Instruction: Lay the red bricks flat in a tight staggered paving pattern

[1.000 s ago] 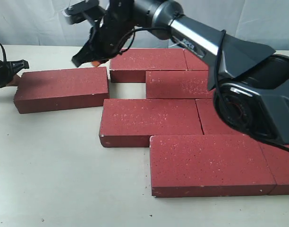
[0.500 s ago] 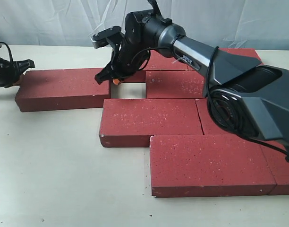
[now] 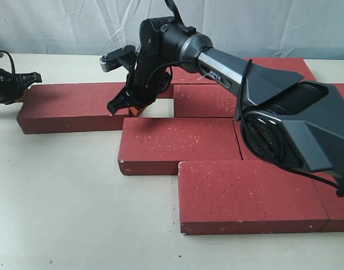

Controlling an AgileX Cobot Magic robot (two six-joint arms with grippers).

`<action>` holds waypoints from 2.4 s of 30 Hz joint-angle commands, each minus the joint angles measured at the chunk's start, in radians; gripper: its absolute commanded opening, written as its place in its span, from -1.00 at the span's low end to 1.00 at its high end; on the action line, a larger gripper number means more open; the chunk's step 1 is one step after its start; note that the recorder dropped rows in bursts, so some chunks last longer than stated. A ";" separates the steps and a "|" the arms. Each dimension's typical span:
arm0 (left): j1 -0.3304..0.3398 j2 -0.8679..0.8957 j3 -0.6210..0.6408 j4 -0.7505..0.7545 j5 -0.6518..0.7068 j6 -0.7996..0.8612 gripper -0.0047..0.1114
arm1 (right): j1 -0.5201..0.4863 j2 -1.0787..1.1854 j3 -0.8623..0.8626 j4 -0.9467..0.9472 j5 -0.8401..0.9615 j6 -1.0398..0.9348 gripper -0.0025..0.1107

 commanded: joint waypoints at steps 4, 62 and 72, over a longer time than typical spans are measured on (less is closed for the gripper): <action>-0.005 0.006 0.001 0.019 0.069 0.001 -0.92 | 0.003 -0.019 0.003 0.013 0.038 -0.010 -0.97; -0.267 -0.012 -0.275 0.199 0.003 -0.089 -0.92 | -0.026 -0.516 0.434 -0.188 0.097 -0.031 -0.97; -0.356 0.174 -0.508 0.303 0.070 -0.219 -0.92 | -0.121 -1.014 1.116 -0.195 -0.214 -0.034 -0.97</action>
